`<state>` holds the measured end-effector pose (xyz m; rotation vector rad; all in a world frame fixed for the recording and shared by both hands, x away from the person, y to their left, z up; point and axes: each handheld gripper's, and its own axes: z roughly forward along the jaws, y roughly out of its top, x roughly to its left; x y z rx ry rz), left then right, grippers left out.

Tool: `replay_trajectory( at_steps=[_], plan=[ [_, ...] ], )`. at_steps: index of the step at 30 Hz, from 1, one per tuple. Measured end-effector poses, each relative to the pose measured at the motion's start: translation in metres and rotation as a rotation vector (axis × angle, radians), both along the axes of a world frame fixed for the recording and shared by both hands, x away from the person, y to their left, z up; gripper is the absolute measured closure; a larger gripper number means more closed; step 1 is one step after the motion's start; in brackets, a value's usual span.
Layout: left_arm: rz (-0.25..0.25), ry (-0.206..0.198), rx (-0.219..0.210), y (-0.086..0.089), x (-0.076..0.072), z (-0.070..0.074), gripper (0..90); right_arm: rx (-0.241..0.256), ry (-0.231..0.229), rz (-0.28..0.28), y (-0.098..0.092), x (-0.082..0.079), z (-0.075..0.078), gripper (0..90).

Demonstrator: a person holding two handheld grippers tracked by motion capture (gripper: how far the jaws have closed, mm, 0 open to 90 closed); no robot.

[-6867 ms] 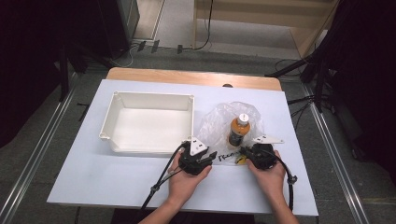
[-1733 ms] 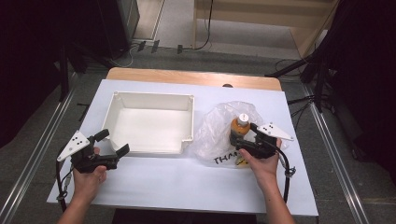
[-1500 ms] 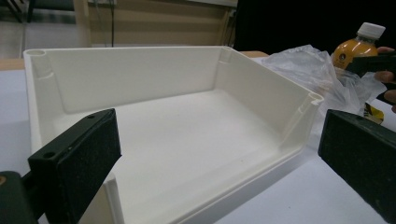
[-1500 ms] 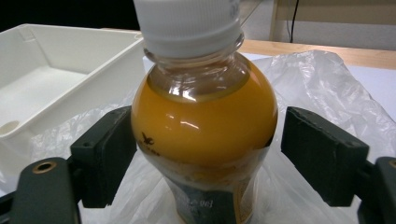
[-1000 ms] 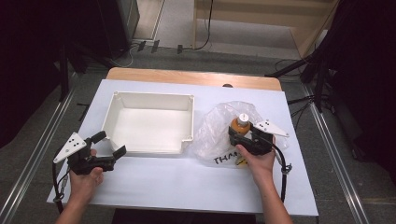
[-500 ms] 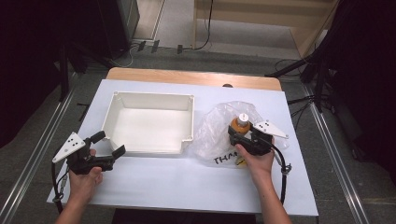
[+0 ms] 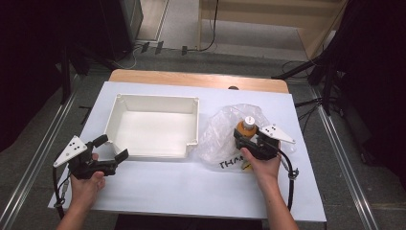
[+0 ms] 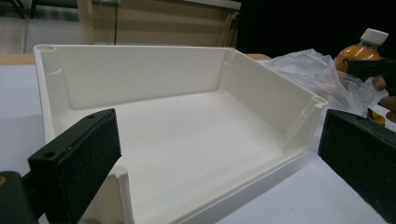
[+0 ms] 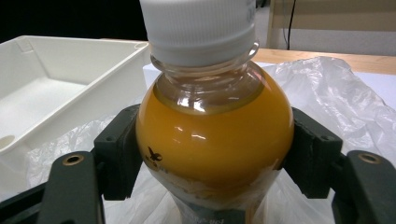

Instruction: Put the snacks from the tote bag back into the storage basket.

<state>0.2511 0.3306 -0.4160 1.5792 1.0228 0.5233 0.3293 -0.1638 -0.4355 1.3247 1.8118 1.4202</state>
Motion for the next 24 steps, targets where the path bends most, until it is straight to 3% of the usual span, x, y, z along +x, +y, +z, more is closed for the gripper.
replay_trajectory(
  at_steps=[12, 24],
  plan=[
    [-0.005, 0.003, 0.003, 0.0, 0.001, -0.001, 0.0, 0.008, 0.034, -0.012, -0.002, 0.001, 0.004, 30.9],
    [-0.004, 0.004, 0.003, 0.0, 0.001, -0.001, 0.0, 0.006, 0.007, -0.014, -0.006, -0.004, 0.02, 30.9]
  ],
)
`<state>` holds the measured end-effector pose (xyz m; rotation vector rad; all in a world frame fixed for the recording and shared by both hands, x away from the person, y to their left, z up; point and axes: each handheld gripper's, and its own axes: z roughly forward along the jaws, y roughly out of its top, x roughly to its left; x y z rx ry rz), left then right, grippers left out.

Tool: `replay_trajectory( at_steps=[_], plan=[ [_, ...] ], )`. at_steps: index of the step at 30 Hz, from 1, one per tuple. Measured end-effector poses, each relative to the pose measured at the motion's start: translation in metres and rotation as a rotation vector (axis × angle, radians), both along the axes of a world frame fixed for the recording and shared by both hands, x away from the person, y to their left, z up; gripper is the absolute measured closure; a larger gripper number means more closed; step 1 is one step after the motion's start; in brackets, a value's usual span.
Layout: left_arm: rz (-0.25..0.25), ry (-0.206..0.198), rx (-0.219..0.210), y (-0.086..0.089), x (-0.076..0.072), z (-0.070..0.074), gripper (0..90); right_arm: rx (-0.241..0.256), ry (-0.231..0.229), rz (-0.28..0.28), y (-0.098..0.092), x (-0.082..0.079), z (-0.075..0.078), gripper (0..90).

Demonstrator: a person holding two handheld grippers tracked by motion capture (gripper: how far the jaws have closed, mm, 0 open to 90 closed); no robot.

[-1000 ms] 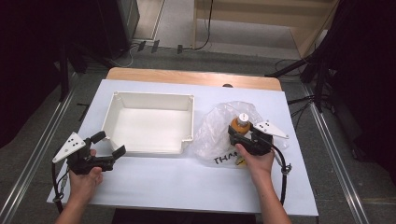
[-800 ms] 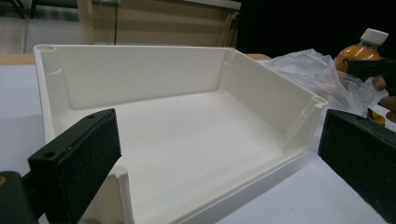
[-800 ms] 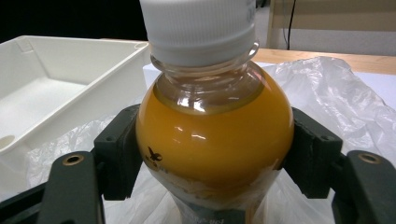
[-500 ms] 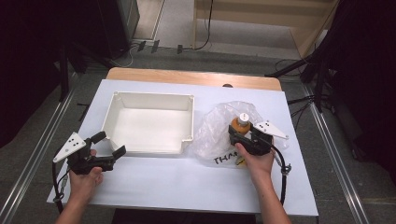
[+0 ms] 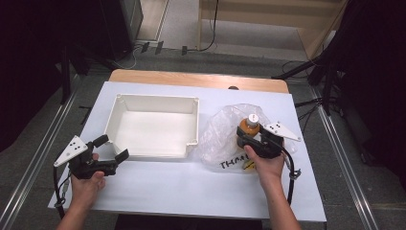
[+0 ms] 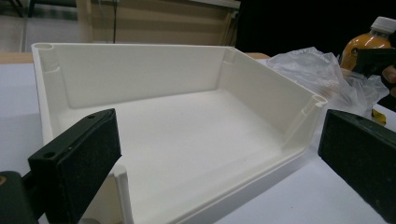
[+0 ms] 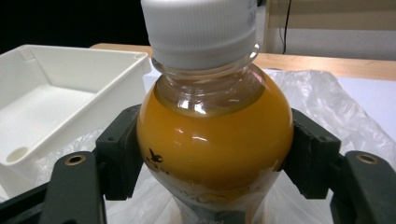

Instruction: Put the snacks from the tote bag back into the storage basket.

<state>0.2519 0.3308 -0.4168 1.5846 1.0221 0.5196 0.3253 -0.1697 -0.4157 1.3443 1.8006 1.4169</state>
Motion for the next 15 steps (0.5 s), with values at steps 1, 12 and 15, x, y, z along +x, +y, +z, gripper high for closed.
replay_trajectory(
  at_steps=[1, 12, 15],
  plan=[
    [0.0, -0.001, -0.001, 0.0, 0.0, 0.0, 0.0, 0.001, -0.001, 0.001, -0.001, 0.0, 0.002, 30.9],
    [0.0, 0.0, 0.003, 0.0, 0.0, 0.0, 0.0, 0.001, -0.02, 0.007, -0.003, -0.005, 0.02, 30.8],
    [0.0, 0.001, 0.003, 0.0, 0.0, 0.0, 0.0, 0.003, -0.026, 0.004, -0.005, -0.007, 0.024, 30.9]
  ],
)
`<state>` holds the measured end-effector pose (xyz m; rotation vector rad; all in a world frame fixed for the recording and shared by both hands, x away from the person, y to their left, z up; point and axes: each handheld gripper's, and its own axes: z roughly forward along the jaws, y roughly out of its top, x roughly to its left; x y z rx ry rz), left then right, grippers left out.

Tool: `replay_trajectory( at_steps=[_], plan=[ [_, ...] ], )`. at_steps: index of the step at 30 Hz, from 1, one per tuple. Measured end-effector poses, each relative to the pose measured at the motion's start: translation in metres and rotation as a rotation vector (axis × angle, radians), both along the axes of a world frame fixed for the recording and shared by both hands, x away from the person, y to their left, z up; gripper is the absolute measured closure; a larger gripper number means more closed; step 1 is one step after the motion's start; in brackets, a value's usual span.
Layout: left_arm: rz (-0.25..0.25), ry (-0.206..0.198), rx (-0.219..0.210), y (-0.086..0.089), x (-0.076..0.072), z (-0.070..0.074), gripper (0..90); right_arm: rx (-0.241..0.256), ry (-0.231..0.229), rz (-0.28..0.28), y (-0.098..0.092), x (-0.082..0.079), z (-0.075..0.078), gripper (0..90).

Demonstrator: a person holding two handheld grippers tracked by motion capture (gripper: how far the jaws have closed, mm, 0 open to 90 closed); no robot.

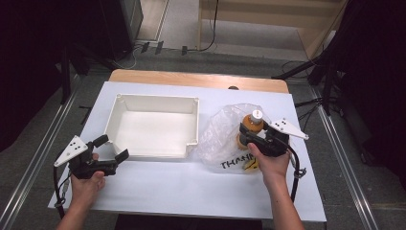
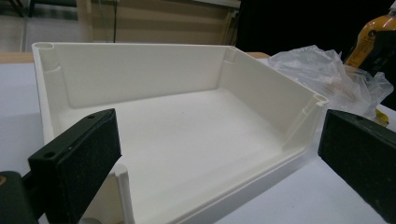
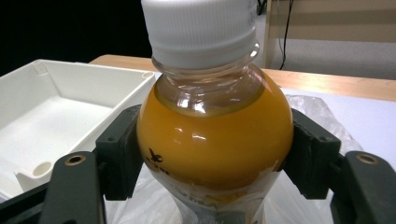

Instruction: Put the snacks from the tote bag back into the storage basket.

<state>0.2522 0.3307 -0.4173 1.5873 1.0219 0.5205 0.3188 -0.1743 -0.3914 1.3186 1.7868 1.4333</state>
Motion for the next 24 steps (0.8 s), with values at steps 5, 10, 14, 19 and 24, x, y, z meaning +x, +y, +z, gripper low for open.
replay_trajectory(
  at_steps=[5, 10, 14, 19, 24],
  plan=[
    [-0.003, 0.0, 0.001, -0.001, 0.0, 0.0, 0.0, 0.005, -0.008, -0.002, -0.002, -0.003, 0.009, 30.8],
    [-0.003, 0.001, 0.003, -0.001, 0.0, 0.0, 0.0, 0.002, -0.018, 0.001, -0.004, -0.006, 0.017, 30.9],
    [-0.002, 0.001, 0.005, -0.001, 0.0, 0.0, 0.0, 0.004, -0.026, 0.002, -0.005, -0.008, 0.023, 30.8],
    [-0.004, 0.001, 0.006, -0.001, 0.0, 0.0, 0.0, 0.008, -0.039, 0.003, -0.008, -0.012, 0.03, 30.8],
    [-0.002, -0.002, 0.007, -0.001, 0.0, 0.0, 0.0, 0.009, -0.044, 0.011, -0.006, -0.015, 0.035, 30.8]
  ],
)
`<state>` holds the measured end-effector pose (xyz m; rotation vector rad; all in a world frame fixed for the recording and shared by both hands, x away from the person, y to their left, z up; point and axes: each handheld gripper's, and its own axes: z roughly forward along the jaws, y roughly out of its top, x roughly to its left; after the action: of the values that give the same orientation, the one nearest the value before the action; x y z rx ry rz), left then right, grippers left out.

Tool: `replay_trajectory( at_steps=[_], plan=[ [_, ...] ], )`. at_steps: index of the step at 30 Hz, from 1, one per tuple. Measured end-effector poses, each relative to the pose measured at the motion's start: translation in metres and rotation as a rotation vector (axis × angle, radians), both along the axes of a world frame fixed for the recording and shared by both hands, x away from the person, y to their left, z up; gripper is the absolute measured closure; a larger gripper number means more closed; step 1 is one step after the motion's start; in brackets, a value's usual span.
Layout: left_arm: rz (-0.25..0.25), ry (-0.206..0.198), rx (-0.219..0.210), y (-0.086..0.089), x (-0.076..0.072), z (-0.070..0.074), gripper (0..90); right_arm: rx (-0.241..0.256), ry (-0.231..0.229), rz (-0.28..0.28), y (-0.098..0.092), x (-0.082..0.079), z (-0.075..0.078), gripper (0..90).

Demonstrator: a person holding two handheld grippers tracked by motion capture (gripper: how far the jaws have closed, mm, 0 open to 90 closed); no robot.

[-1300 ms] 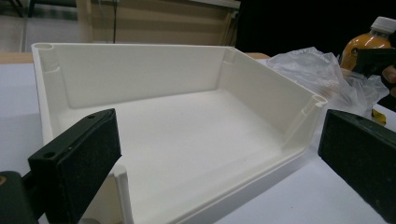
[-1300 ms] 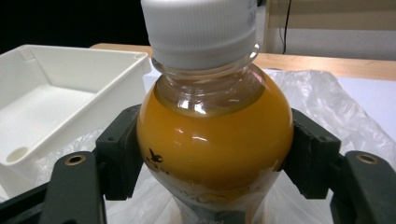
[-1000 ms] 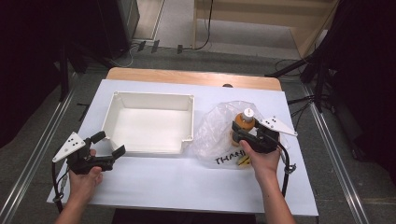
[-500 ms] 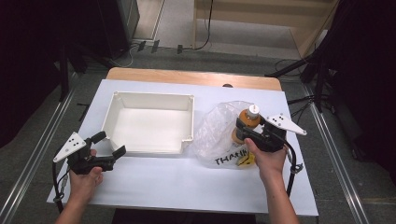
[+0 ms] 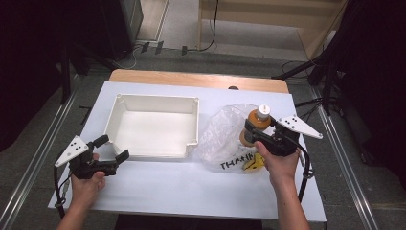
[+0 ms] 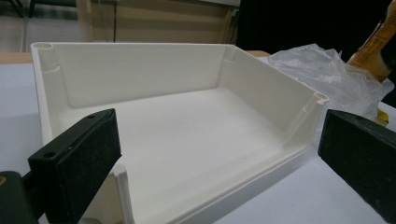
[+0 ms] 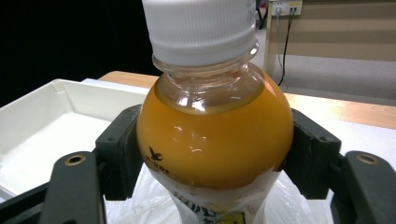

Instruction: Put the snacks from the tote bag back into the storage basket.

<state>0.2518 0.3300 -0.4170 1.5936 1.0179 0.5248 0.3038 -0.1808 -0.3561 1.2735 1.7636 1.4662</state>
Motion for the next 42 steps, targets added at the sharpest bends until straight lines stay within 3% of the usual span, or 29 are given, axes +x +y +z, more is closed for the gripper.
replay_trajectory(
  at_steps=[10, 20, 42],
  plan=[
    [0.003, -0.002, -0.003, 0.001, -0.001, 0.0, 0.0, 0.002, -0.007, 0.011, 0.007, -0.004, 0.015, 30.8],
    [-0.009, -0.008, 0.006, -0.004, 0.0, 0.0, 0.0, 0.001, -0.024, 0.022, 0.02, 0.001, 0.026, 30.8],
    [-0.007, -0.016, 0.014, -0.001, -0.001, 0.001, 0.0, -0.008, -0.013, 0.062, 0.053, 0.014, 0.022, 30.8]
  ],
)
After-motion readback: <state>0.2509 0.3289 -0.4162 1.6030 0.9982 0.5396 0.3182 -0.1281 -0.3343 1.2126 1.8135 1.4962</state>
